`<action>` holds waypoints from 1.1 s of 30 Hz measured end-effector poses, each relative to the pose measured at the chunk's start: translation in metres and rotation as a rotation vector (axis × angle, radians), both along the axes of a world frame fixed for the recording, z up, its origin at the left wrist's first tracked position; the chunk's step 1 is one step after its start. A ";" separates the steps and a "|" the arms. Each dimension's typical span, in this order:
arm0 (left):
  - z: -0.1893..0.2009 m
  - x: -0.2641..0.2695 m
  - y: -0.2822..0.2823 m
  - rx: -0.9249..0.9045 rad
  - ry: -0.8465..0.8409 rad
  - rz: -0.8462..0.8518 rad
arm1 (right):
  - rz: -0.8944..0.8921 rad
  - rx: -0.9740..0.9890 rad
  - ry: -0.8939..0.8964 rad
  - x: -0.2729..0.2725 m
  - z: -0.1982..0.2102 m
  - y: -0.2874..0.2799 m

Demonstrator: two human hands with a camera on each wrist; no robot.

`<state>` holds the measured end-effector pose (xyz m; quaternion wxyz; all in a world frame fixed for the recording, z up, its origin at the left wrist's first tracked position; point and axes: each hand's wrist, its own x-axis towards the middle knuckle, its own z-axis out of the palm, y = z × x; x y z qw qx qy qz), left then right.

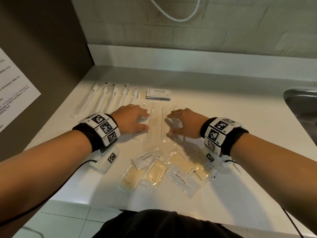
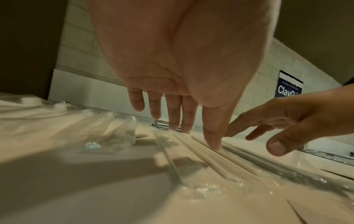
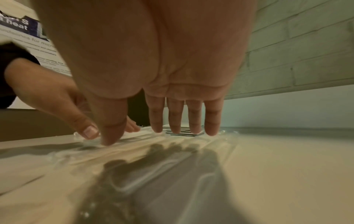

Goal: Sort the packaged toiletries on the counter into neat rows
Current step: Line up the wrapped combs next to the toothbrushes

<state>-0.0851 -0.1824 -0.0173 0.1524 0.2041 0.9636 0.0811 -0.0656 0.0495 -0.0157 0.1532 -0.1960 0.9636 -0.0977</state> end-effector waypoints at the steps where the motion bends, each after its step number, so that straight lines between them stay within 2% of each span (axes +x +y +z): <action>1: -0.002 0.001 -0.002 0.008 -0.014 -0.004 | 0.009 0.001 0.014 -0.001 -0.002 -0.006; 5: -0.006 0.006 0.001 0.039 -0.038 -0.041 | 0.067 0.076 -0.003 -0.002 -0.009 -0.024; 10: -0.013 0.006 0.006 -0.027 -0.033 -0.113 | 0.085 0.151 -0.058 0.000 -0.009 -0.026; 19: -0.008 0.001 -0.004 0.049 0.009 -0.075 | 0.067 0.079 -0.027 0.000 -0.008 -0.029; 23: -0.001 -0.003 -0.014 -0.017 0.078 -0.069 | 0.063 0.083 0.002 -0.003 -0.004 -0.043; 28: -0.008 -0.004 -0.020 -0.127 0.038 -0.077 | 0.106 0.186 -0.027 -0.005 -0.005 -0.057; 33: -0.010 -0.007 -0.020 -0.138 0.033 -0.066 | 0.097 0.163 -0.015 -0.004 -0.008 -0.061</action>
